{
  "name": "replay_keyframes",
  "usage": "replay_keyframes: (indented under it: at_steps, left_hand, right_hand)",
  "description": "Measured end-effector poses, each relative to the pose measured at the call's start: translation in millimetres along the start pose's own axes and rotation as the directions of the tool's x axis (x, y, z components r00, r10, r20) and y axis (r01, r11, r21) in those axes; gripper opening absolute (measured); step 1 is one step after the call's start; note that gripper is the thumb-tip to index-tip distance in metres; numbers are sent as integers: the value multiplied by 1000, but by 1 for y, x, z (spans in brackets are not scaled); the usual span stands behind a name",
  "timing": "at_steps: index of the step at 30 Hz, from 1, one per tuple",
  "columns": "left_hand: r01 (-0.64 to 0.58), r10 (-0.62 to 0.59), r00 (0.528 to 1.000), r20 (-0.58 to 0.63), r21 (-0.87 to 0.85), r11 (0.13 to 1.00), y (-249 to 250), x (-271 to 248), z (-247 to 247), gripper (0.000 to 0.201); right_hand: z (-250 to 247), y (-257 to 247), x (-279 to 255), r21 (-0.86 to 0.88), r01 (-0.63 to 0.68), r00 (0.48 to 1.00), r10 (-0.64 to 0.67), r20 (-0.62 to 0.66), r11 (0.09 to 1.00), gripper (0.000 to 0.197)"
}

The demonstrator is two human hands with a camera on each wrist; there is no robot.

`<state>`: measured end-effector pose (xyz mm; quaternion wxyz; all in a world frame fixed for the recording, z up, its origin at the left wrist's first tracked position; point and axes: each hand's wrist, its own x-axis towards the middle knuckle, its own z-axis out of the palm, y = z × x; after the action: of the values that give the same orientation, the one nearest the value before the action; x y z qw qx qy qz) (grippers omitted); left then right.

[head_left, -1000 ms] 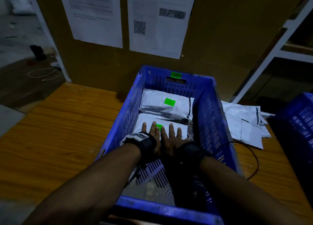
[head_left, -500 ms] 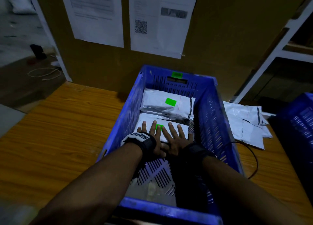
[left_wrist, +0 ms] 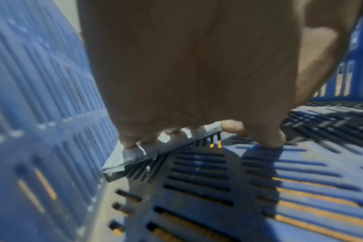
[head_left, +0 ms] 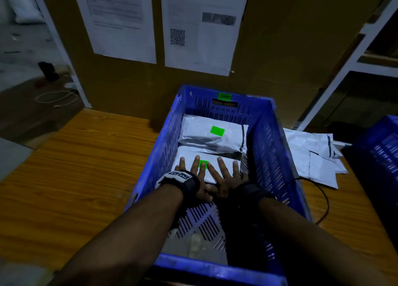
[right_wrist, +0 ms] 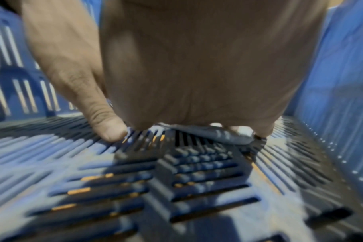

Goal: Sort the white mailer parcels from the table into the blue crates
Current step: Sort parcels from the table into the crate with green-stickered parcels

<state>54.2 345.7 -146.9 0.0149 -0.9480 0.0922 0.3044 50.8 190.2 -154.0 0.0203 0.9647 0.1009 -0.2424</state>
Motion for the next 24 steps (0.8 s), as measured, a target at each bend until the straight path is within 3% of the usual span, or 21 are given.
replay_keyframes:
  at_steps: [3, 8, 12, 16, 20, 22, 24]
  left_hand:
    - [0, 0, 1000, 5, -11, 1000, 0, -1, 0, 122]
    - [-10, 10, 1000, 2, -39, 999, -2, -5, 0, 119]
    - [15, -14, 1000, 9, -51, 999, 7, -12, -20, 108]
    - [70, -72, 985, -154, -18, 997, 20, -13, -44, 87]
    - [55, -74, 943, -325, -68, 996, 9, 3, -65, 87]
    - [11, -34, 926, -377, -64, 998, 4, 10, -73, 96]
    - [-7, -10, 922, -387, -43, 999, 2, 20, -79, 100]
  right_hand:
    - [3, -1, 1, 2, -19, 999, 19, -28, 1000, 77]
    - [-5, 0, -1, 19, -4, 1000, 4, 31, 1000, 81]
    - [-26, -6, -8, 13, 38, 999, -38, 22, 999, 74]
    - [-48, -11, -8, -32, 123, 974, -127, -189, 992, 75]
    - [-63, -7, 2, -118, 89, 896, -131, -425, 989, 78]
    - [-71, -2, 9, -110, 27, 885, -75, -459, 994, 80]
    - [-77, 5, 17, -80, -7, 906, -27, -422, 997, 82]
